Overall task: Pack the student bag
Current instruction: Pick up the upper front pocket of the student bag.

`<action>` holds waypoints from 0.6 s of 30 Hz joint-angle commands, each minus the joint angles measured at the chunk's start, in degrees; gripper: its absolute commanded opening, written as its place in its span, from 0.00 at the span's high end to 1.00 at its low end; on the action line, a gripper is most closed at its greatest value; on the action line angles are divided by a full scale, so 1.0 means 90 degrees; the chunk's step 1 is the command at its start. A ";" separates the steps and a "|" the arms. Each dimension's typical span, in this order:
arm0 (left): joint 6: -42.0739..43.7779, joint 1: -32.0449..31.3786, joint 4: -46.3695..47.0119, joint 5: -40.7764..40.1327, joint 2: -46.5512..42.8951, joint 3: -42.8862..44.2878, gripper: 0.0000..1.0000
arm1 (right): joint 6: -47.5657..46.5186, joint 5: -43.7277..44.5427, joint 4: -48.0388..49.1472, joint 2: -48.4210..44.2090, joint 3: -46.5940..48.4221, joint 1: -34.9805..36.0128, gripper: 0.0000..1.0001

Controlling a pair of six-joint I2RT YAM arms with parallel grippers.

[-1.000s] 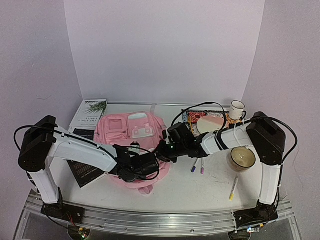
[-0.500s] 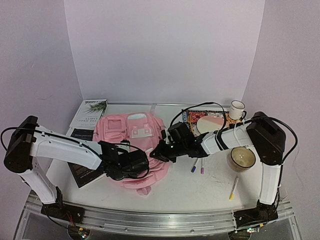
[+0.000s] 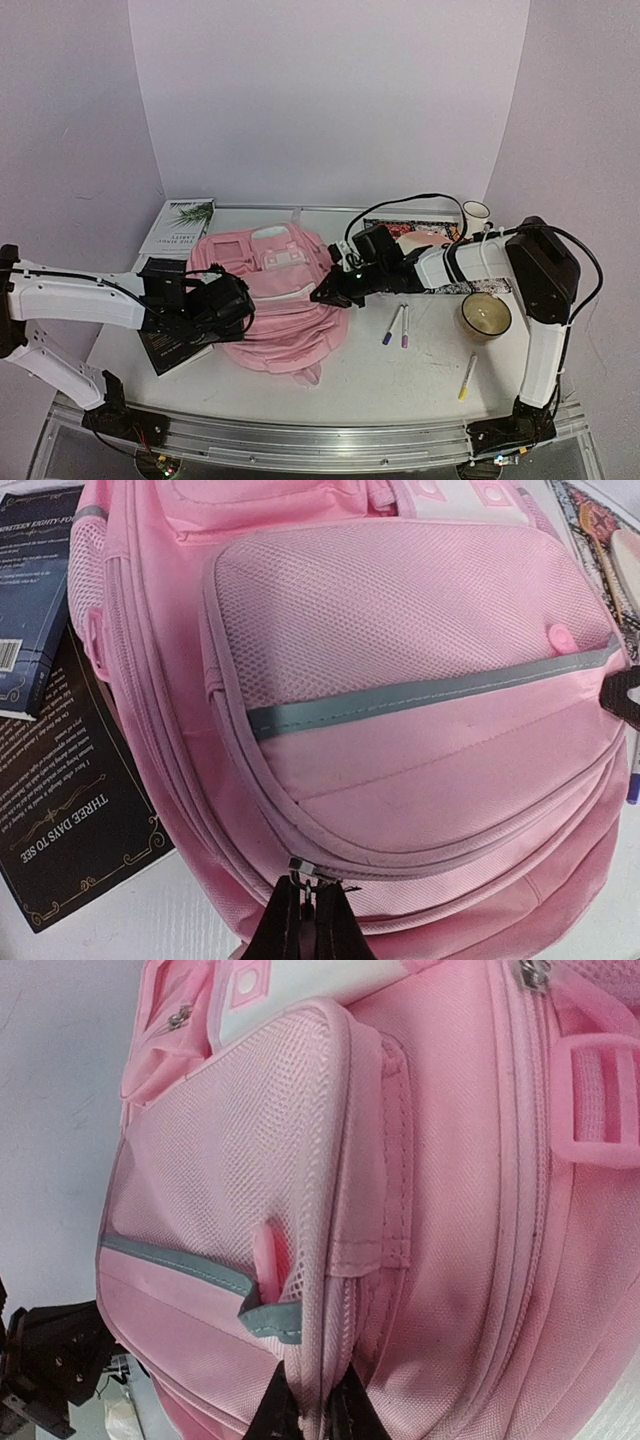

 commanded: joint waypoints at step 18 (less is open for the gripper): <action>0.2186 0.0513 0.2015 0.2077 -0.0797 -0.0405 1.00 | -0.3623 0.1034 -0.1144 -0.1856 -0.0013 0.0146 0.41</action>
